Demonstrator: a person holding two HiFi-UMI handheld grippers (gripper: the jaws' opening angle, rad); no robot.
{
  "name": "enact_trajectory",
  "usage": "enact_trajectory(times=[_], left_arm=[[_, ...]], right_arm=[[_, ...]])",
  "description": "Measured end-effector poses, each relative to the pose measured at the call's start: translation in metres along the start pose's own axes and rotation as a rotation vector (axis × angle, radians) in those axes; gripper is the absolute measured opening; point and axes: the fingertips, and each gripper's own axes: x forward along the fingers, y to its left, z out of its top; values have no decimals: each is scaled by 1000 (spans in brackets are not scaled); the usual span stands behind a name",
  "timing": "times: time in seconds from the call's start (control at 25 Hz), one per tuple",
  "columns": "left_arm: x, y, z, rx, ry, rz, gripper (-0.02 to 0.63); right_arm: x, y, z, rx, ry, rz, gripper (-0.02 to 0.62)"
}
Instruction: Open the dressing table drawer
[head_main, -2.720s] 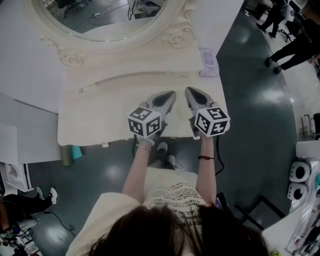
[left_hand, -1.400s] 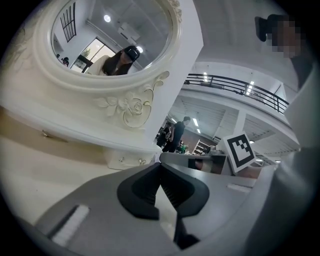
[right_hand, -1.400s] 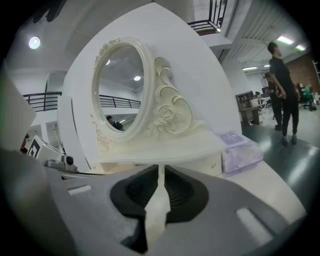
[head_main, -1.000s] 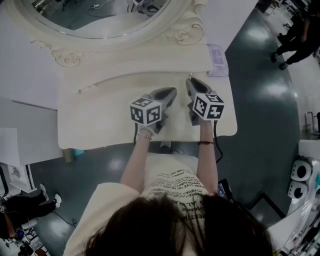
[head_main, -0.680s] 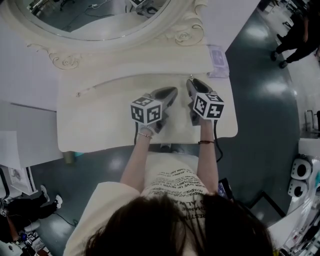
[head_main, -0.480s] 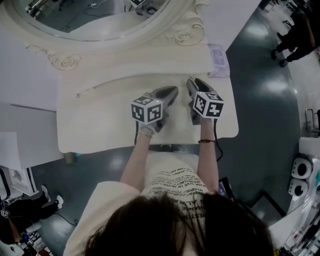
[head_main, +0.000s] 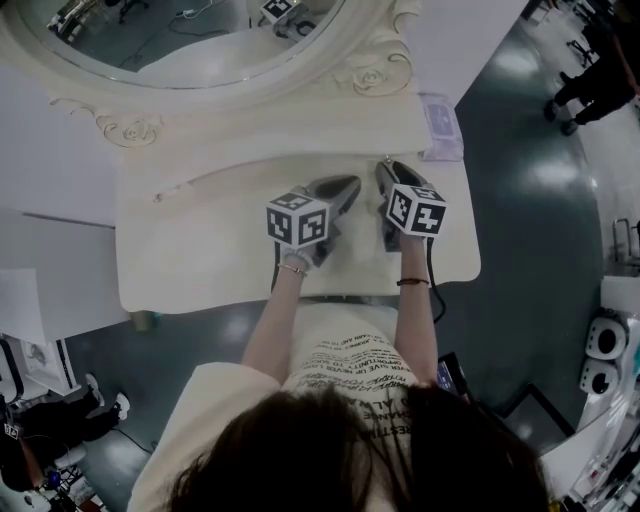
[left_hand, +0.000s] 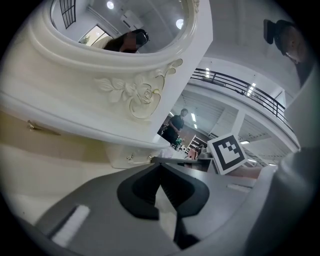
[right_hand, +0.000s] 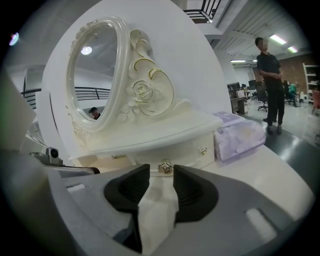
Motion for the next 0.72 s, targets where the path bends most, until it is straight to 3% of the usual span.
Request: enact_trajectory(times=[0.72], left_arm=[[0,9,1,15,27,0,0]], right_arm=[[17,-7,0,-28,39,-58,108]])
